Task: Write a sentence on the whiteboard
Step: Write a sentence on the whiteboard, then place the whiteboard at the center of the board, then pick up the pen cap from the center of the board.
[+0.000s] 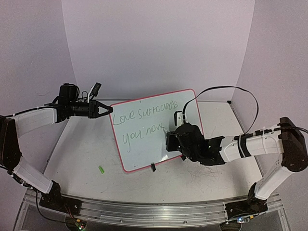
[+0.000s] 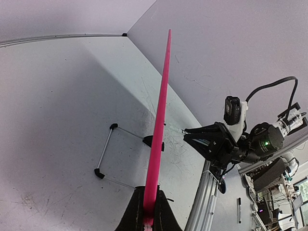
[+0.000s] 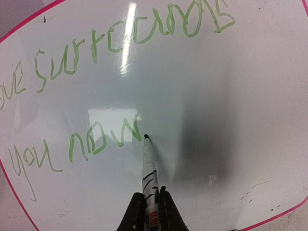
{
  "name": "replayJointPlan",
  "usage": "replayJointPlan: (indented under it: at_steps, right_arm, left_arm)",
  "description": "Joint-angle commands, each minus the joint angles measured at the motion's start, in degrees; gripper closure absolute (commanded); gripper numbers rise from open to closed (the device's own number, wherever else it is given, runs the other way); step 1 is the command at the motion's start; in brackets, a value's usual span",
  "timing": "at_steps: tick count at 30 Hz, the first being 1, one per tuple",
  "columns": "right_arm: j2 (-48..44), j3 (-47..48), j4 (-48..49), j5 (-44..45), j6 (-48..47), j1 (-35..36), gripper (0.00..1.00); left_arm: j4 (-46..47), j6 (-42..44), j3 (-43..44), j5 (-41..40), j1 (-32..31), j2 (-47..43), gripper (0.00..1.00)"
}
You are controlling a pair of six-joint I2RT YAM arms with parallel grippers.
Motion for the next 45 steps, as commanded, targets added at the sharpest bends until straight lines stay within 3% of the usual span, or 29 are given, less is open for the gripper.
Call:
replayJointPlan:
  at_steps: [1,7,10,14,21,24,28,34,39,45]
  right_arm:
    - [-6.28,1.41,-3.70,1.27,0.33,1.08,1.00]
    - [-17.39,-1.52,-7.95,-0.59,0.59,1.31,1.00]
    - [-20.80,-3.04,-8.74,-0.06,-0.31,1.18,1.00]
    - [-24.56,-2.60,-11.87,0.45,-1.06,1.24,1.00]
    - [-29.89,-5.53,-11.68,-0.12,-1.16,1.21,1.00]
    - [-30.98,-7.86,-9.23,-2.24,-1.23,1.19,1.00]
    - [-30.99,-10.22,-4.79,-5.97,-2.02,1.20,1.00]
    - [-29.57,-11.46,-0.02,-11.22,-2.81,1.31,1.00]
    - [-28.87,-12.80,2.10,-12.96,-2.40,1.29,1.00]
    - [-29.62,-14.42,3.07,-13.25,-1.95,1.31,1.00]
  left_arm:
    - [-0.27,-0.32,-0.30,-1.85,-0.28,0.07,0.96]
    - [-0.45,-0.14,-0.04,-2.91,-0.30,-1.49,0.85]
    - [-1.31,-0.07,0.68,-4.05,-0.17,-3.26,0.73]
    - [-4.87,-1.13,3.59,-9.90,0.32,-7.09,0.50]
    - [-24.27,-10.97,4.70,-40.89,1.81,-17.96,0.40]
    - [-30.86,-17.09,-1.07,-42.70,1.88,-22.78,0.42]
    - [-34.00,-26.66,-10.65,-39.59,0.66,-28.43,0.61]
    - [-34.70,-39.76,-21.92,-47.06,-10.04,-33.72,0.61]
    - [-34.81,-48.08,-22.75,-55.39,-21.44,-27.28,0.55]
    - [-34.58,-53.16,-22.06,-58.86,-23.35,-20.21,0.61]
